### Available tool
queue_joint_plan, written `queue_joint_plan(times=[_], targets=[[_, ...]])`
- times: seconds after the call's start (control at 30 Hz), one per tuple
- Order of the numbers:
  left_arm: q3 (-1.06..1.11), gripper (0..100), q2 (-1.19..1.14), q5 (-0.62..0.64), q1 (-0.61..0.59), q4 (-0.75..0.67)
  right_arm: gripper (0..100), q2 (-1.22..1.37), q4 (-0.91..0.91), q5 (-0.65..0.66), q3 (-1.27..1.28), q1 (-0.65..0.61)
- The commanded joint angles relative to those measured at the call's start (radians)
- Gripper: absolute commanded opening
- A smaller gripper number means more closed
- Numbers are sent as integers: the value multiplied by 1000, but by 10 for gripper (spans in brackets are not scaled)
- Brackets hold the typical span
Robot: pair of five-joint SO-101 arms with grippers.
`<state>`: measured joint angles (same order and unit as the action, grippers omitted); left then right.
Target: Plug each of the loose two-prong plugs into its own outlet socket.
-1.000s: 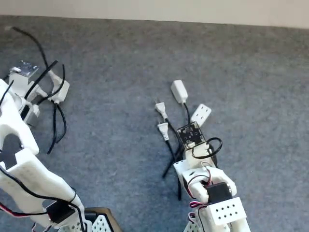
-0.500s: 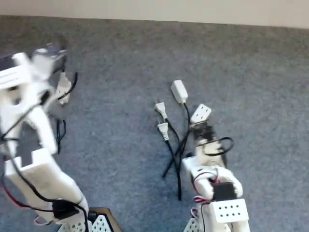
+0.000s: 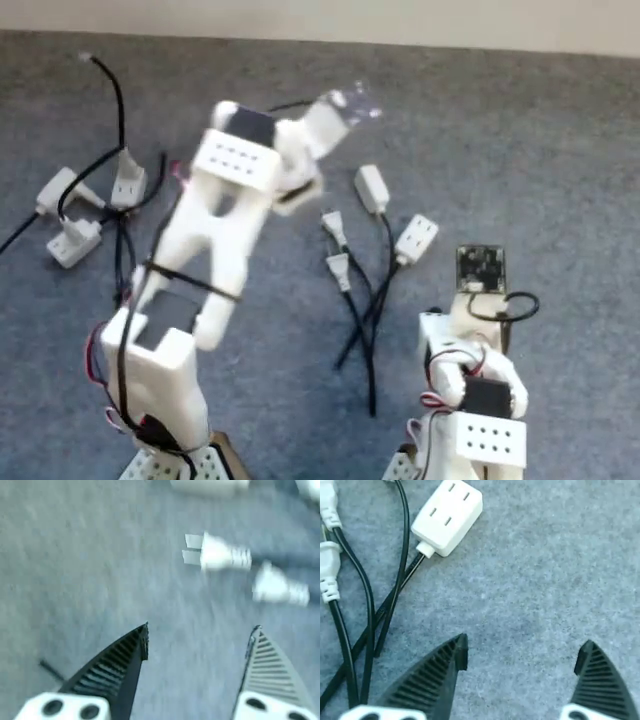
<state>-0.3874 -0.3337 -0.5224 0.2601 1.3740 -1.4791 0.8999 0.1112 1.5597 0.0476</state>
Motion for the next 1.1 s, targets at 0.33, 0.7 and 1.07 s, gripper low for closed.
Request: queue_joint_plan(times=[0.33,0.7,1.07], targets=[[-395,316,-298,153,-4,-138,328,-4,-18,-46,-59,-12],[-905,232,-618,118,25,-28,328,-5,-21,-63,-59,22],[-1202,264,-616,262,-341,408,328,272,-82,-97,-274,-2]])
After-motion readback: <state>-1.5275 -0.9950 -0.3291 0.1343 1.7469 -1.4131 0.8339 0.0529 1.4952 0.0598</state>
